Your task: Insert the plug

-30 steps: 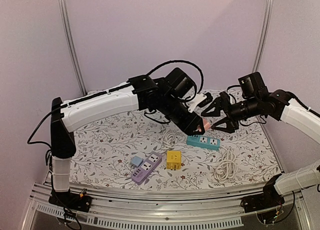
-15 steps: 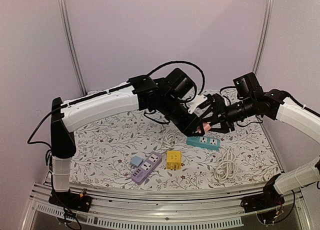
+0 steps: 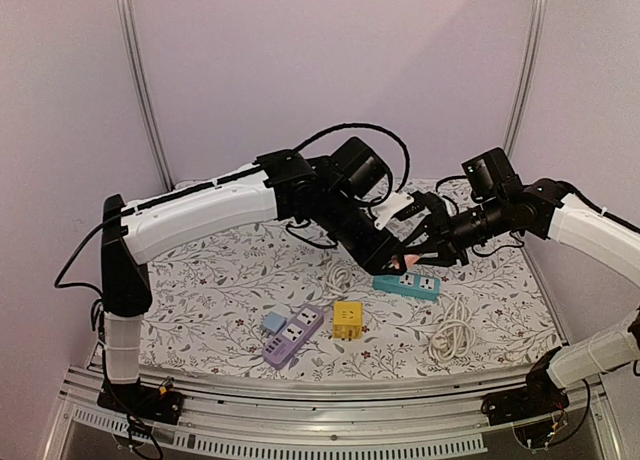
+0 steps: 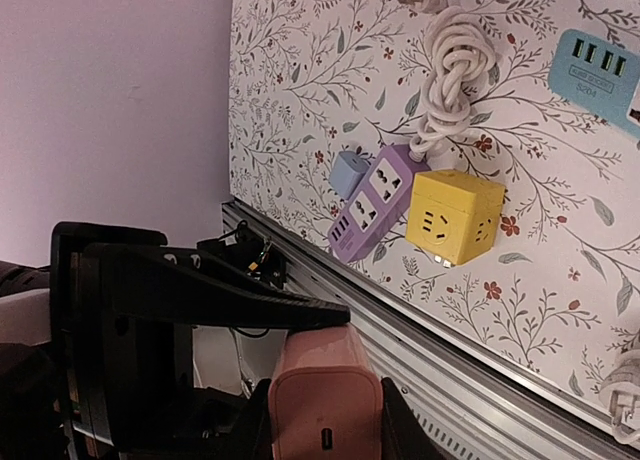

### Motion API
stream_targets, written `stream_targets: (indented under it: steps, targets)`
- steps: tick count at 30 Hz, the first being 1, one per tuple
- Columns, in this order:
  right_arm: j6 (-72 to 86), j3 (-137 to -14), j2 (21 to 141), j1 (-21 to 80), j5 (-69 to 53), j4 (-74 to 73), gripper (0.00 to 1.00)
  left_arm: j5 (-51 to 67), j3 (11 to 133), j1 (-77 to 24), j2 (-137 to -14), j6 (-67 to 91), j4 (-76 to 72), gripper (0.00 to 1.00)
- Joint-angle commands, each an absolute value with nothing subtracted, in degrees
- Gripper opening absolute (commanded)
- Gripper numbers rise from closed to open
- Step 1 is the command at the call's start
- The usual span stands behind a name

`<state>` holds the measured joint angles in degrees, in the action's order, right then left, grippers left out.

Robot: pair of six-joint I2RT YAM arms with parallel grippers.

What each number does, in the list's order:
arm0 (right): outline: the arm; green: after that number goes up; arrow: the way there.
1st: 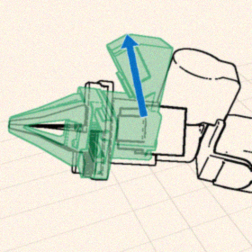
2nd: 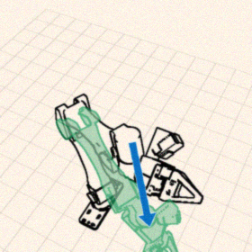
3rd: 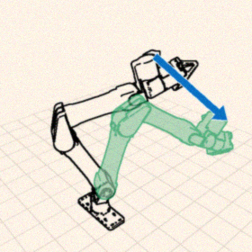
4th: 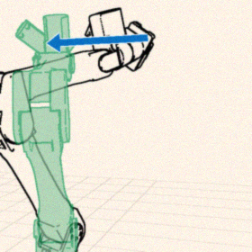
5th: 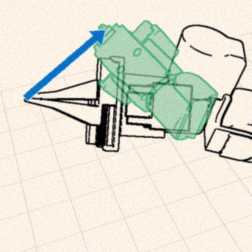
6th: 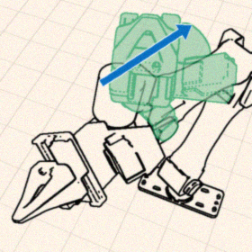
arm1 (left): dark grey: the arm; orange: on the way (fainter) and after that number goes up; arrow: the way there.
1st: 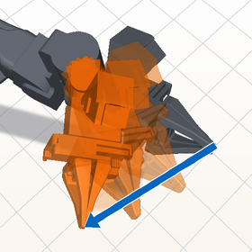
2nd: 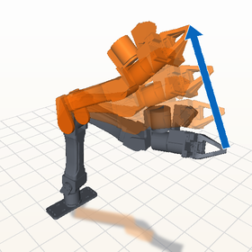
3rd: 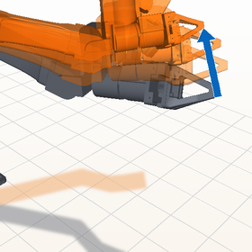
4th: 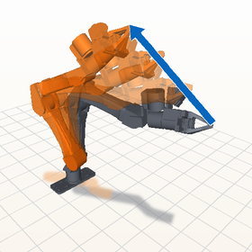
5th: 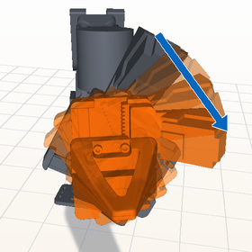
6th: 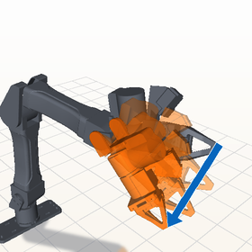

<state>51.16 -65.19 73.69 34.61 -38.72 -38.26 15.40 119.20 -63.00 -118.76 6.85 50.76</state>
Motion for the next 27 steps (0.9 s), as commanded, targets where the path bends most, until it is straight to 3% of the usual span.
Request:
stream_targets:
  steps: [1, 5, 6, 8, 16, 27]
  targets:
    - [50.6, -66.1, 74.6, 35.6, -40.9, -37.5, 0.16, 12.9, 119.8, -64.0, -119.2, 6.1, 50.2, 0.28]
    - [48.9, -66.7, 74.3, 35.6, -39.7, -38.4, 0.07, 10.9, 118.0, -64.0, -117.5, 6.5, 49.2, 0.63]
    - [47.5, -67.5, 74.2, 35.5, -38.8, -39.3, 0.01, 9.7, 117.5, -64.0, -116.9, 6.7, 49.2, 0.76]
    - [44.3, -69.0, 74.2, 35.5, -36.6, -42.0, 0.00, 7.5, 115.8, -64.0, -115.2, 7.2, 49.1, 0.97]
    - [25.8, -77.0, 77.0, 35.5, -24.4, -51.7, 0.00, 0.2, 101.3, -64.0, -102.1, 9.2, 46.2, 1.00]
    - [-0.7, -77.7, 78.0, 35.5, -14.1, -52.5, 0.00, -6.7, 81.3, -64.0, -86.2, 17.0, 44.8, 1.00]
